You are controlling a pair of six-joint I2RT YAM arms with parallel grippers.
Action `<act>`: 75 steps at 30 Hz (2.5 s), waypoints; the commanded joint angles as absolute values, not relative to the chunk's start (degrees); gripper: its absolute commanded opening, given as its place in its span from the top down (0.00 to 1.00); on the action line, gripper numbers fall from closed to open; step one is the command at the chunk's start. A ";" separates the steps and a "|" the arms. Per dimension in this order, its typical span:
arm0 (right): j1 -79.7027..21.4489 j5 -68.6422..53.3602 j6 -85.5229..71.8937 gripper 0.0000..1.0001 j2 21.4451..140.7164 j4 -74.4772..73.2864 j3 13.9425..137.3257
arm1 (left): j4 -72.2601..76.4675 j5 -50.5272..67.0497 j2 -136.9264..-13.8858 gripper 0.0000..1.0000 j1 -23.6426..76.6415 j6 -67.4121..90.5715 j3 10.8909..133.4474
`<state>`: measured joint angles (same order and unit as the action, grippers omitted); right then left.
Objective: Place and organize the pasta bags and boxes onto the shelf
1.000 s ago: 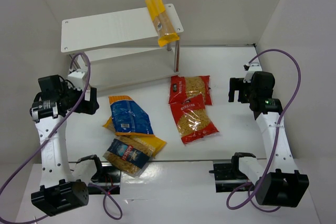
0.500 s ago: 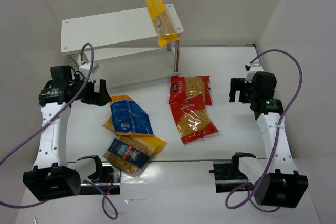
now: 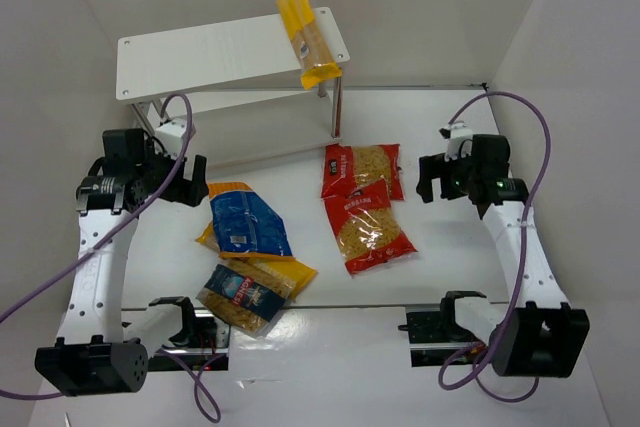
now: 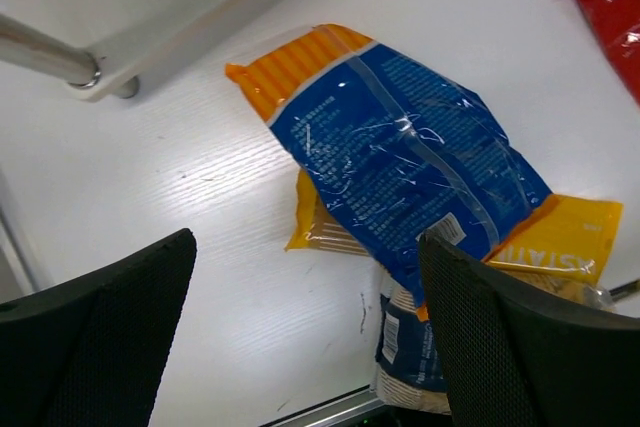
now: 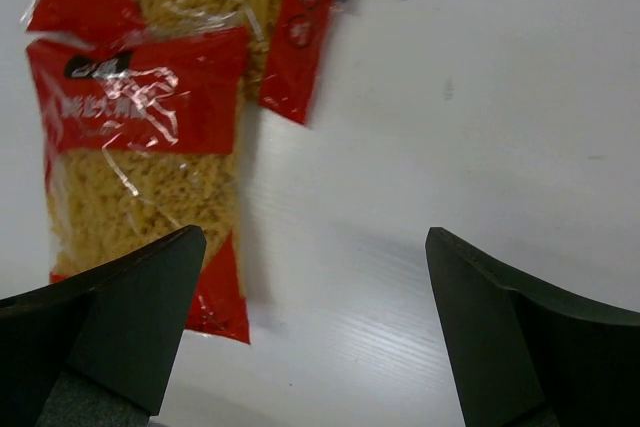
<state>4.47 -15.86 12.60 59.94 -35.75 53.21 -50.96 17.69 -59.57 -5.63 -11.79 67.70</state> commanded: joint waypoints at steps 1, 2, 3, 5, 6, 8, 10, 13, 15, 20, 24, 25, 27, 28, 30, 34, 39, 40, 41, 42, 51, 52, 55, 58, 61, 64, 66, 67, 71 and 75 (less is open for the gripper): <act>-0.59 -21.09 16.17 0.00 64.23 -38.66 56.59 | -50.63 11.87 -58.71 0.03 -5.45 -10.47 69.70; -0.62 -21.09 16.17 0.00 64.25 -39.19 57.47 | -50.63 11.08 -58.71 0.03 -5.45 -10.46 69.70; -2.53 -21.09 16.78 0.00 66.08 -39.72 57.48 | -50.63 11.07 -58.71 0.02 -5.45 -9.68 69.70; -4.82 -21.09 16.79 0.00 67.84 -40.61 59.14 | -50.63 9.76 -58.71 0.02 -5.45 -9.15 70.48; -7.18 -20.48 17.40 0.00 69.24 -41.21 59.76 | -50.63 9.23 -58.71 0.02 -5.45 -9.14 70.49; -9.92 -18.99 17.40 0.00 69.87 -41.22 59.77 | -50.63 7.48 -58.71 0.02 -5.45 -8.53 71.02; -14.92 -15.48 17.40 0.00 70.75 -40.70 59.77 | -50.63 6.42 -58.71 0.02 -5.45 -8.00 71.63; -20.55 -12.31 17.40 0.00 71.98 -39.90 60.90 | -50.63 5.89 -58.10 0.02 -6.50 -7.29 72.16; -23.54 -11.78 17.40 0.02 73.29 -39.38 62.83 | -50.63 4.40 -58.10 0.02 -7.03 -5.98 72.69; -38.80 -4.60 15.38 0.05 82.15 -39.38 67.41 | -51.67 3.78 -57.57 0.02 -9.84 -3.70 72.69; -51.57 2.71 13.46 0.08 87.62 -35.95 68.46 | -52.29 3.25 -57.04 0.02 -12.21 -2.99 72.69; -53.77 3.77 13.45 0.10 88.76 -34.82 68.47 | -52.29 3.25 -57.04 0.02 -12.22 -2.99 72.69; -58.59 5.18 11.70 0.15 91.48 -33.06 68.47 | -52.91 3.25 -57.04 0.02 -12.92 -2.99 72.69; -59.75 5.19 11.69 0.16 92.02 -32.44 68.47 | -52.91 3.25 -57.04 0.02 -13.44 -2.99 72.16; -62.66 4.66 11.16 0.17 92.90 -31.29 68.47 | -52.91 3.25 -57.04 0.02 -13.45 -2.99 71.54; -65.48 4.40 10.11 0.17 95.19 -30.06 67.94 | -52.38 3.25 -54.68 0.02 -14.67 -2.46 70.41; -69.52 2.29 8.88 0.17 97.56 -30.67 69.78 | -51.86 3.25 -52.56 0.02 -15.21 -2.46 69.35; -70.22 1.07 8.88 0.17 98.17 -30.67 69.79 | -51.86 3.25 -52.56 0.02 -15.21 -2.46 69.35; -70.22 0.27 8.27 0.17 98.96 -31.20 70.39 | -51.86 3.25 -52.56 0.02 -15.21 -2.46 69.35; -70.22 -0.69 8.26 0.17 98.96 -31.20 70.40 | -51.86 3.25 -52.04 0.02 -15.21 -2.46 69.35; -73.20 -6.77 6.51 0.16 101.68 -32.35 72.95 | -51.86 3.78 -50.98 0.01 -15.21 -2.46 69.35; -73.21 -6.77 6.50 0.16 102.30 -31.82 72.43 | -51.86 3.78 -50.45 0.01 -15.21 -2.46 69.35; -73.21 -7.38 6.50 0.16 102.92 -31.03 71.89 | -51.86 3.78 -49.93 0.01 -15.21 -2.46 69.35; -73.21 -6.69 6.50 0.16 103.54 -29.45 70.49 | -51.86 3.25 -49.31 0.01 -15.21 -2.98 69.35; -73.21 -5.28 5.98 0.16 104.06 -28.31 69.35 | -51.86 3.25 -48.78 0.01 -15.21 -2.99 68.73; -73.21 -4.48 5.98 0.16 104.67 -26.99 68.82 | -51.86 3.25 -48.78 0.01 -15.21 -2.99 68.12; -73.21 -2.03 5.36 0.16 105.37 -25.32 68.29 | -51.86 3.25 -48.78 0.01 -15.21 -2.99 68.12; -73.21 -1.15 4.84 0.16 105.38 -24.62 67.77 | -51.86 3.25 -48.78 0.01 -15.21 -2.99 68.12; -73.21 3.77 4.13 0.16 106.96 -22.41 66.71 | -51.86 3.25 -48.25 0.01 -15.21 -2.99 68.12; -73.21 6.76 4.13 0.17 107.49 -20.13 66.09 | -51.86 3.25 -48.25 0.01 -15.21 -2.99 68.12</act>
